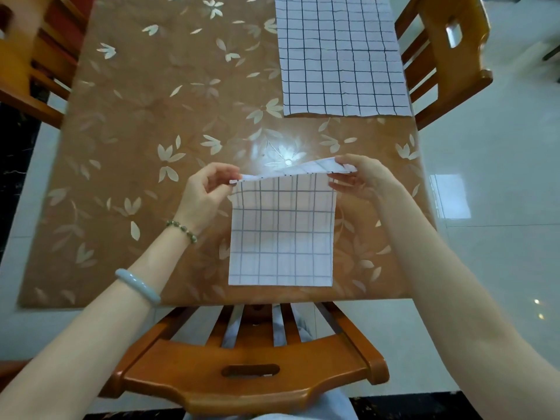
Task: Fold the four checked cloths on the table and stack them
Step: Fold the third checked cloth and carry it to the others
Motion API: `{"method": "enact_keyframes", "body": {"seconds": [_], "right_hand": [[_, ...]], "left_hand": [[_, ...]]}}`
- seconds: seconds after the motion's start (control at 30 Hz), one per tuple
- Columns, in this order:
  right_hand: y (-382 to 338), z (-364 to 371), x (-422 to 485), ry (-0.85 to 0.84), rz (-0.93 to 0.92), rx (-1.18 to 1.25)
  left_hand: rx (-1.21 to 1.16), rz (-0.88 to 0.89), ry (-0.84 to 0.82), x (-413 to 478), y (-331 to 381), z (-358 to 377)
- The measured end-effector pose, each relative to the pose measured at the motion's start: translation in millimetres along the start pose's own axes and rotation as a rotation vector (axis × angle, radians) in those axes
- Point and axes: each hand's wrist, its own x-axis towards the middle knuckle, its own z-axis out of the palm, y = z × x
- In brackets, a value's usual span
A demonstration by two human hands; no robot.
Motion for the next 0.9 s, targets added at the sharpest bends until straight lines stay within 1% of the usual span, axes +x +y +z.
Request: {"method": "enact_keyframes", "body": {"seconds": [0.1, 0.2, 0.47, 0.57, 0.63, 0.7, 0.8, 0.9], "right_hand": [[-1, 2, -10, 0.001, -0.039, 0.030], [9, 1, -20, 0.020, -0.018, -0.036], [77, -13, -23, 0.103, 0.186, -0.344], [99, -18, -18, 0.103, 0.238, -0.462], [109, -18, -15, 0.105, 0.230, -0.547], [115, -17, -14, 0.118, 0.204, -0.573], [118, -15, -14, 0.128, 0.157, -0.611], [119, -14, -13, 0.145, 0.086, -0.669]], "left_hand": [[-0.091, -0.058, 0.084, 3, 3, 2], [-0.070, -0.124, 0.138, 0, -6, 4], [0.006, -0.384, 0.105, -30, -50, 1], [0.032, -0.534, 0.095, -40, -68, 0], [-0.018, -0.623, 0.093, -44, -78, 1], [-0.083, -0.686, 0.094, -47, -84, 2], [-0.141, -0.735, 0.116, -48, -89, 7], [-0.139, -0.752, 0.144, -48, -94, 11]]}}
